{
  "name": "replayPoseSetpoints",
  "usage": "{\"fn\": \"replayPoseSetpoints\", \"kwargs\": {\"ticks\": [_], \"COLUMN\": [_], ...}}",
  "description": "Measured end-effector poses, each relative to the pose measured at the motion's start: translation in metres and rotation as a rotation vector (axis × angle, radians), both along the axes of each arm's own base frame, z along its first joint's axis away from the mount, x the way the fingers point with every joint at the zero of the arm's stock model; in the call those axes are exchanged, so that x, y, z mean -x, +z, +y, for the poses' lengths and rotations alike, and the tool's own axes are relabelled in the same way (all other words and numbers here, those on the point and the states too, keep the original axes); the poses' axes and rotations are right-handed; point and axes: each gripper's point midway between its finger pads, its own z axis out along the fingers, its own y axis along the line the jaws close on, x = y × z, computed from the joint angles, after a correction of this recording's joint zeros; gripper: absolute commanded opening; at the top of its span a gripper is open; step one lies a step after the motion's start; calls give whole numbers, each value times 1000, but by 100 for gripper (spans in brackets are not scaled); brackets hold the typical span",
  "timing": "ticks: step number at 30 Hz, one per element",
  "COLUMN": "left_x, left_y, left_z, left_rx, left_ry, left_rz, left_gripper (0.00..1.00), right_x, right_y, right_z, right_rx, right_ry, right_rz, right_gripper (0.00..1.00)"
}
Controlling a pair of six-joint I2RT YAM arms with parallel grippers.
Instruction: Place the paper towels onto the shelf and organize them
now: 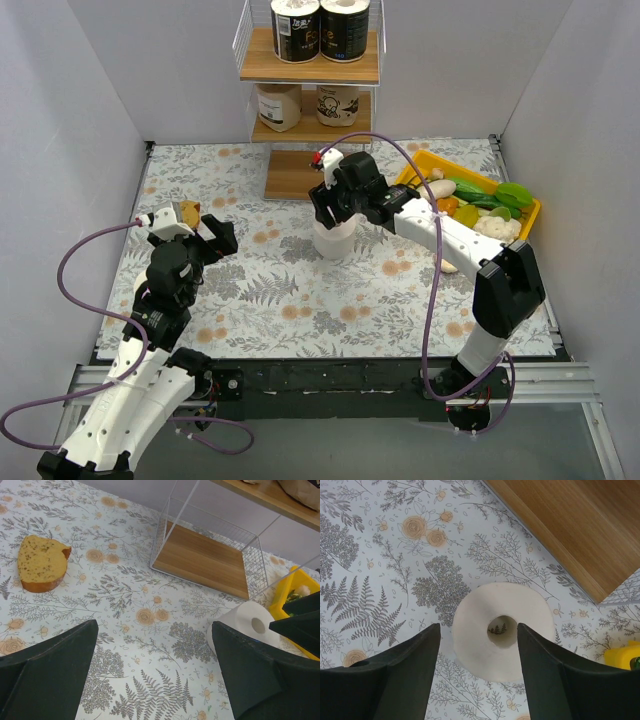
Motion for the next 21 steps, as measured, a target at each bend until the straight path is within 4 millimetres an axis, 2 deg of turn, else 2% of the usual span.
{"fn": "replayPoseSetpoints", "kwargs": {"ticks": [3, 10, 16, 21], "left_x": [0, -1, -1, -1], "left_y": [0, -1, -1, -1], "left_z": [0, 1, 2, 2], "left_rx": [-1, -3, -3, -3], "left_ry": [1, 8, 10, 11], "left_rz": [1, 4, 3, 3], "left_gripper": [98, 98, 98, 98], "right_x": [1, 5, 9, 8], "right_y": [-9, -52, -62, -64], "right_z": [5, 7, 7, 9], "right_rx": [10, 128, 189, 210], "right_ry": [15, 1, -10, -17], "right_rz": [20, 90, 104, 92], "right_gripper": [73, 74, 73, 68]}}
